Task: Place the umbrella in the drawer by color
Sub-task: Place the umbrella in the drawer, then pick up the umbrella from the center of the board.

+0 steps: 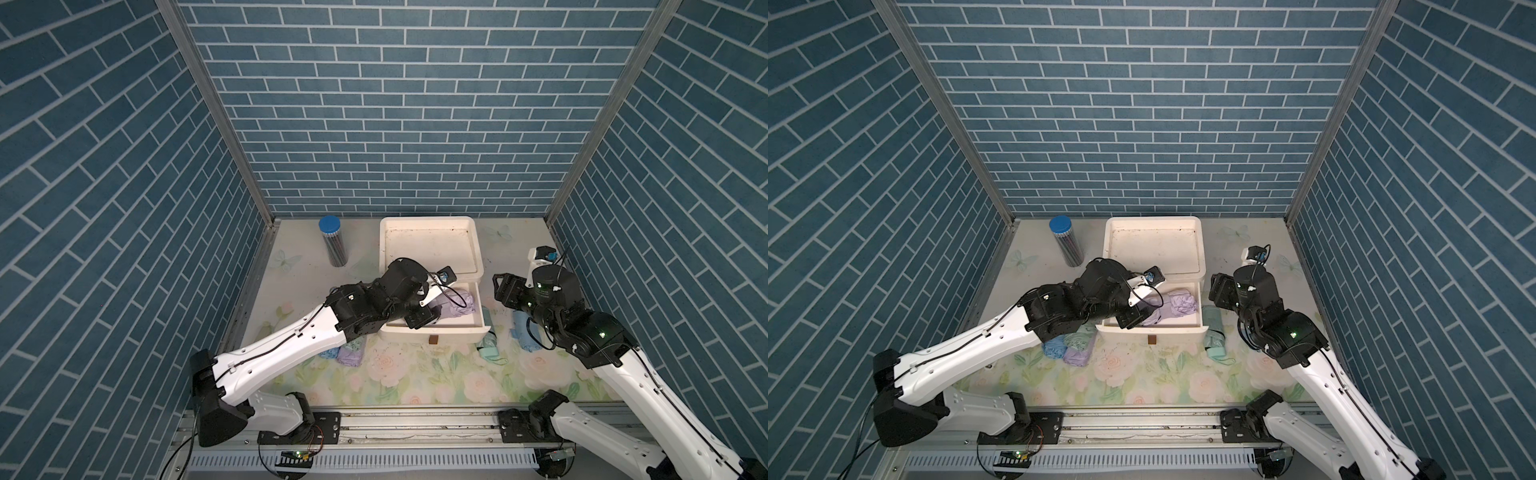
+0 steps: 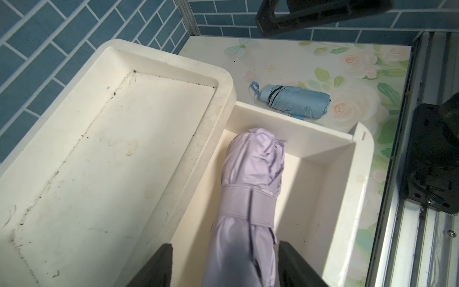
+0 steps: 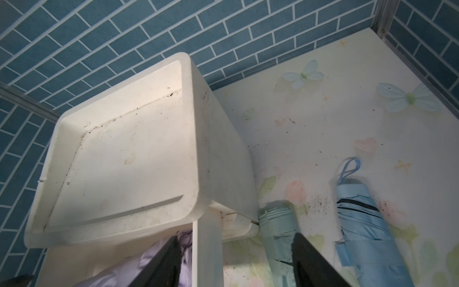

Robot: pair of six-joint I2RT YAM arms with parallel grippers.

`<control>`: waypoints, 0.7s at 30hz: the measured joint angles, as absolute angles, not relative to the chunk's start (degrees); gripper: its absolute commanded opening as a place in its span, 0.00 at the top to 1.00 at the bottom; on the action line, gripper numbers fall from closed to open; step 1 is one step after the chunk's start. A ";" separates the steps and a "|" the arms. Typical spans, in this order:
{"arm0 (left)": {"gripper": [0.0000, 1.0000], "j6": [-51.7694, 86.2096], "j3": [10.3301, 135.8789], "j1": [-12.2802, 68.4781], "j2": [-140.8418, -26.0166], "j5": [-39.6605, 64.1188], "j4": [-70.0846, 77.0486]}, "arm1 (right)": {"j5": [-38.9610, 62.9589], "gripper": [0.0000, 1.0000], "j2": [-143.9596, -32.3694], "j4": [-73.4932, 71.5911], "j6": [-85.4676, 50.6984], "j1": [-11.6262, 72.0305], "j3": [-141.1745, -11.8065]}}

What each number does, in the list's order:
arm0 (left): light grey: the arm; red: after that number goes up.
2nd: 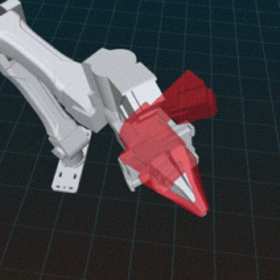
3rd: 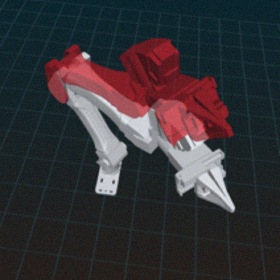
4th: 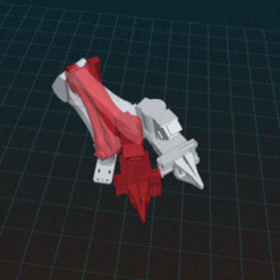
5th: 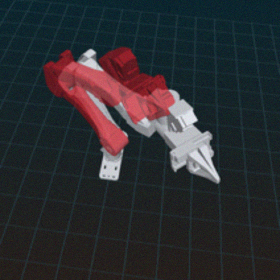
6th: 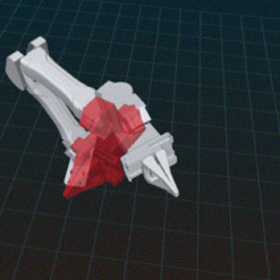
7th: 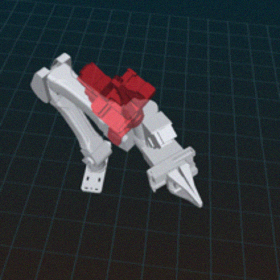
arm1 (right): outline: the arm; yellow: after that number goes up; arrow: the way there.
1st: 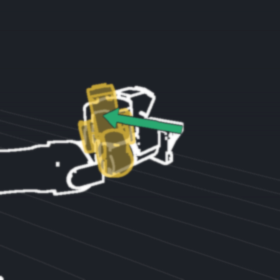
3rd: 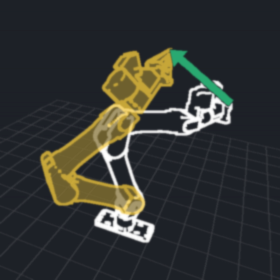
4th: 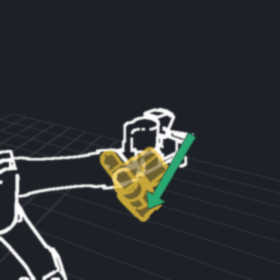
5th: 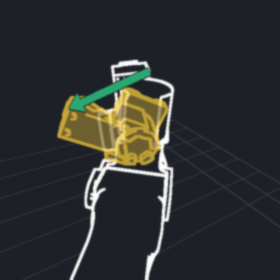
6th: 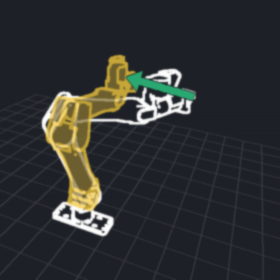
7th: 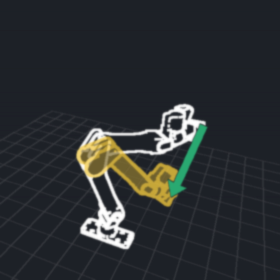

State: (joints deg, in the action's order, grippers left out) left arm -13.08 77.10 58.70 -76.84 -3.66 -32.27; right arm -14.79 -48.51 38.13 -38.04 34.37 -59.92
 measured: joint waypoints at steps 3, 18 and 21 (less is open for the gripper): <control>0.32 -12.14 77.12 58.76 -76.16 -4.91 -31.40 | -13.15 0.33 -48.47 37.47 -37.01 34.37 -59.92; 0.17 14.72 66.17 50.09 -51.24 -38.59 -25.30 | -2.09 0.43 -50.61 26.61 -30.57 48.99 -59.92; 0.19 21.80 60.14 44.53 -52.07 -36.73 -28.84 | -3.66 0.44 -51.62 22.98 -28.99 57.60 -59.92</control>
State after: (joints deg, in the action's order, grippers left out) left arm 21.80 60.14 44.53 -52.07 -36.73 -28.84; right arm -3.66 -51.62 22.98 -28.99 57.60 -59.92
